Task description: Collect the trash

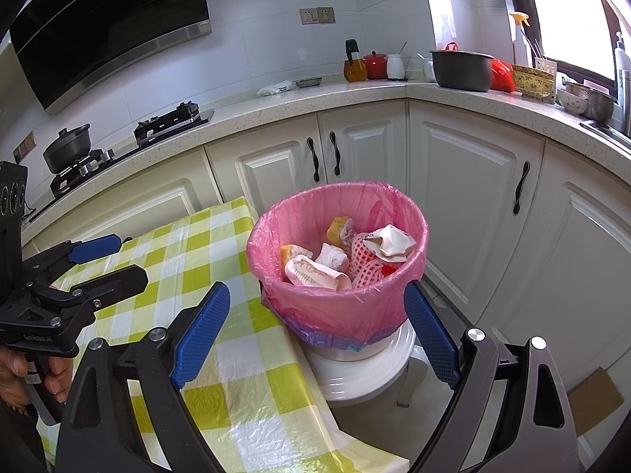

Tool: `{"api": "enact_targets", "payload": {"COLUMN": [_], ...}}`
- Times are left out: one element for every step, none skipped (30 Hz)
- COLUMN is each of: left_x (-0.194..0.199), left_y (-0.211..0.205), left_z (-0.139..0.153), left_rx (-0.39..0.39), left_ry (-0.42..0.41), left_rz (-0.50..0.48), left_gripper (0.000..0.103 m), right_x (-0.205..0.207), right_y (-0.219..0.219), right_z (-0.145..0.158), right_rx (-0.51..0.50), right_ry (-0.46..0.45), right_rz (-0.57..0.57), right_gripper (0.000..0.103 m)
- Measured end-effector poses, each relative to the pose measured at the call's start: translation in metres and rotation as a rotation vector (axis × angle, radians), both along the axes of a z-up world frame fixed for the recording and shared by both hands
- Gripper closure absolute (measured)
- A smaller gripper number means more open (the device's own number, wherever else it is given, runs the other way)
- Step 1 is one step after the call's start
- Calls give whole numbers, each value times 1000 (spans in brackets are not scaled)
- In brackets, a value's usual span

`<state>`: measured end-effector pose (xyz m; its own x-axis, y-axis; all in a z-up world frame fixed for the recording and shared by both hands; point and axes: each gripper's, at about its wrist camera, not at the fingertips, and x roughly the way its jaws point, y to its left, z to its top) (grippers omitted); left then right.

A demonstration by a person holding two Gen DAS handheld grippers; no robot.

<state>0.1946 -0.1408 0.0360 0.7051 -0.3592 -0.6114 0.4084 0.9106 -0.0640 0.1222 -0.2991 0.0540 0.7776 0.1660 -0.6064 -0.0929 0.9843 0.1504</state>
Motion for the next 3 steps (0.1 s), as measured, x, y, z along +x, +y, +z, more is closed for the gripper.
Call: {"api": "enact_targets", "payload": {"left_x": [0,0,0], "left_y": [0,0,1], "left_z": [0,0,0], "left_rx": [0,-2,-4], "left_ry": [1,1,2], "left_rz": [1,0,0], "left_gripper": [5,5,5], "right_x": [0,0,0], "right_y": [0,0,0], "right_z": [0,0,0], "right_rx": [1,1,0], "right_ry": [1,0,1], "right_rz": [0,0,0], "right_gripper": [18,18,18]}}
